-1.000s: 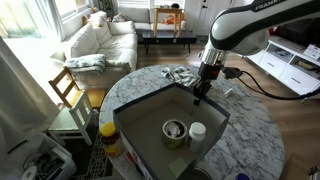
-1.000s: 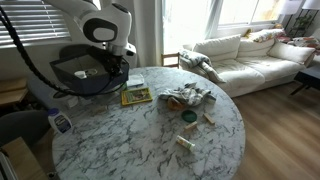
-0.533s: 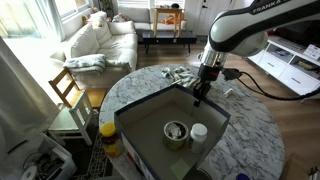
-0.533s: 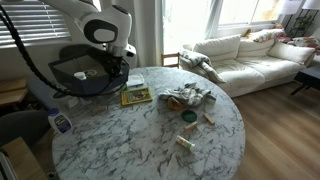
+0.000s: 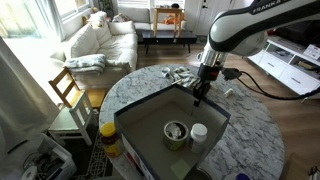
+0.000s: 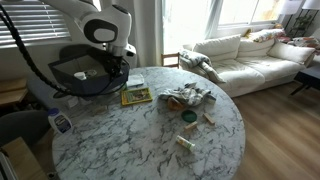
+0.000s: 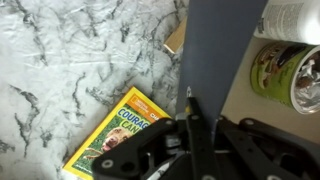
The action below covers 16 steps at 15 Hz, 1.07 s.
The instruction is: Put the yellow tin and white and orange container in the box then put the box on the clear container
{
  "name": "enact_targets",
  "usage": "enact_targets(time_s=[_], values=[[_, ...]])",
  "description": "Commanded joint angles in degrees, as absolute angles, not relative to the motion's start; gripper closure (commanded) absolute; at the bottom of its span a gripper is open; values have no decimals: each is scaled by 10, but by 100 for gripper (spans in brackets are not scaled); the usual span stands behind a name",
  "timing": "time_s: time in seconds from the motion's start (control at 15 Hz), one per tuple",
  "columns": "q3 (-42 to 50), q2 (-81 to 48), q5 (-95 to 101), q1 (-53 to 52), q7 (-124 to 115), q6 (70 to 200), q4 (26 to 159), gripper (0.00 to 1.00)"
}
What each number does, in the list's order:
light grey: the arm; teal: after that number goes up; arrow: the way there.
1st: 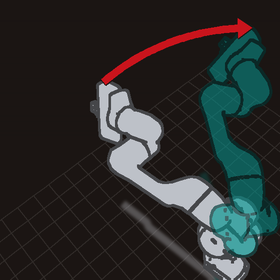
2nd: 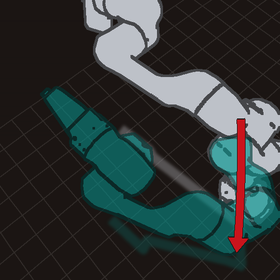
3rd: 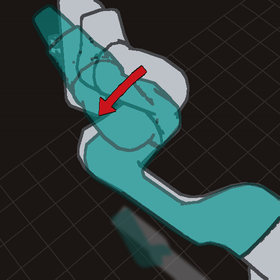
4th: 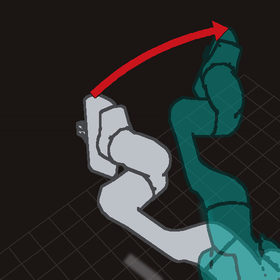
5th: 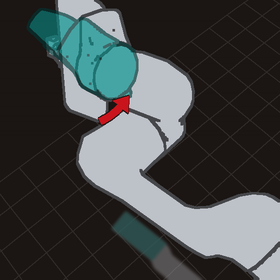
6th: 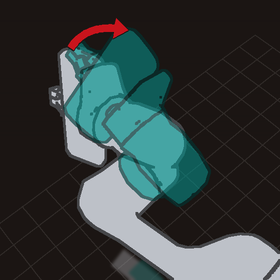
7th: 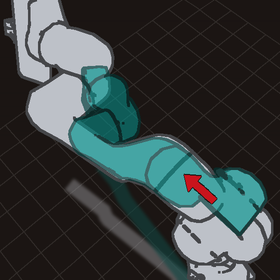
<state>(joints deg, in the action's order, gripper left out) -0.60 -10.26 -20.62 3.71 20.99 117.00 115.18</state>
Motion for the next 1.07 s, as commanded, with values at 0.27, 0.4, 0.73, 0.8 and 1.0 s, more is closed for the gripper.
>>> enact_targets(time_s=[0.27,0.4,0.73,0.8,1.0], values=[[-13,-102,-210,37,222,1153,1145,99],[-14,-102,-209,36,222,1152,1145,99],[-17,-101,-208,35,219,1152,1146,99],[-17,-101,-206,35,219,1152,1147,99],[-18,-101,-205,34,219,1151,1147,99]])
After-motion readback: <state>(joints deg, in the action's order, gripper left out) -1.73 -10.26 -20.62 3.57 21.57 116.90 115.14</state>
